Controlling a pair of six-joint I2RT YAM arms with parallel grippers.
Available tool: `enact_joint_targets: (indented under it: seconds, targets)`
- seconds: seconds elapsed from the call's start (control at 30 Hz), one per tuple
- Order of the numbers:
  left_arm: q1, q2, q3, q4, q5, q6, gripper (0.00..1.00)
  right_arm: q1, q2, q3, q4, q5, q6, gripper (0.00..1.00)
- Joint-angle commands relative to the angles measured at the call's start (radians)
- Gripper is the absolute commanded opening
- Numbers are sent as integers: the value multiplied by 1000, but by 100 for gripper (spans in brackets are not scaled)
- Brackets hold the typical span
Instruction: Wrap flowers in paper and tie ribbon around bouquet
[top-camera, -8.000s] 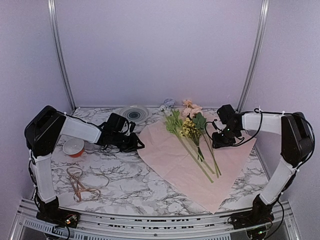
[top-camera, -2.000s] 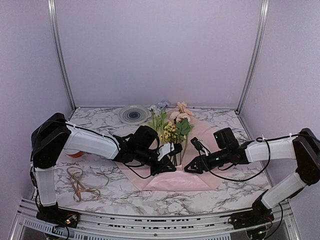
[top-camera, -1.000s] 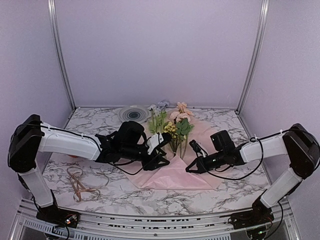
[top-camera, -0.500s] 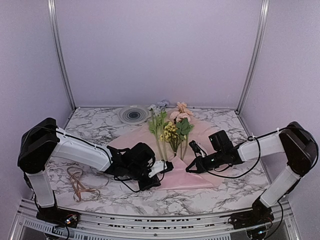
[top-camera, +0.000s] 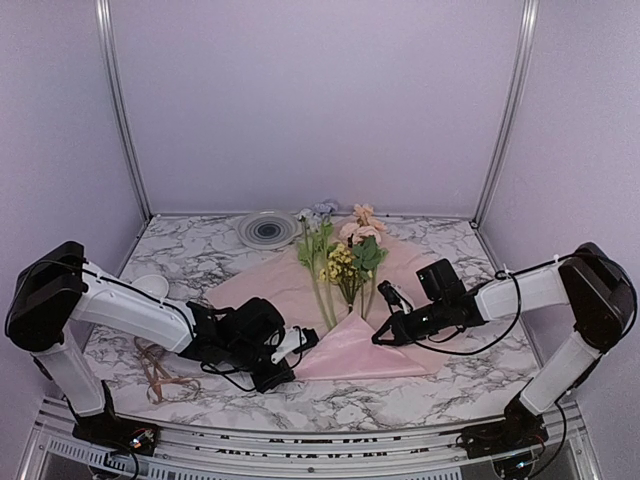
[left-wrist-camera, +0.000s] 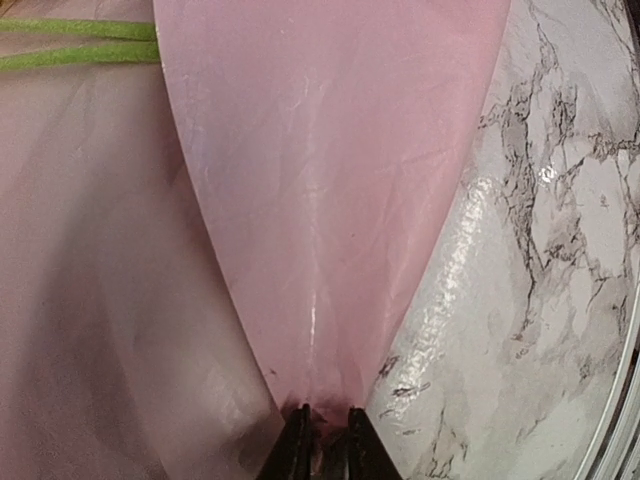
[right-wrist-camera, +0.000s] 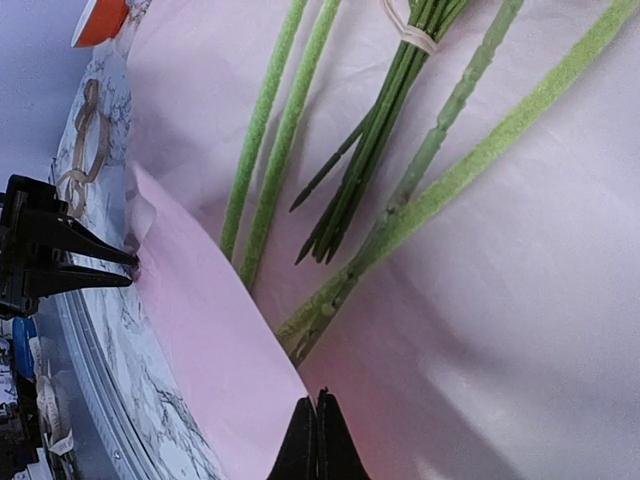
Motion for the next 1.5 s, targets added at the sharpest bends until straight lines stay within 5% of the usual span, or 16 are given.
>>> enact_joint_targets:
  seconds: [0.0, 0.27, 0.6, 1.0, 1.3, 1.4, 1.47]
  targets:
    - [-14, -43, -75, -136, -49, -80, 14, -6, 11, 36, -10, 7, -17, 0]
    - [-15, -123, 75, -190, -67, 23, 18, -6, 12, 26, -1, 2, -9, 0]
    - [-16, 148, 316, -135, 6, 150, 18, -6, 32, 47, -6, 8, -2, 0]
    - [-16, 222, 276, -135, 58, 139, 17, -6, 46, 110, -109, 76, -1, 1]
    - [-16, 213, 235, -123, 77, 127, 17, -4, -161, 227, -419, 496, 3, 33]
    - [-16, 213, 229, -113, 82, 121, 17, 32, -220, 212, -410, 437, 16, 33]
    - [-15, 213, 226, -106, 86, 116, 17, 101, -234, 174, -311, 262, 33, 26]
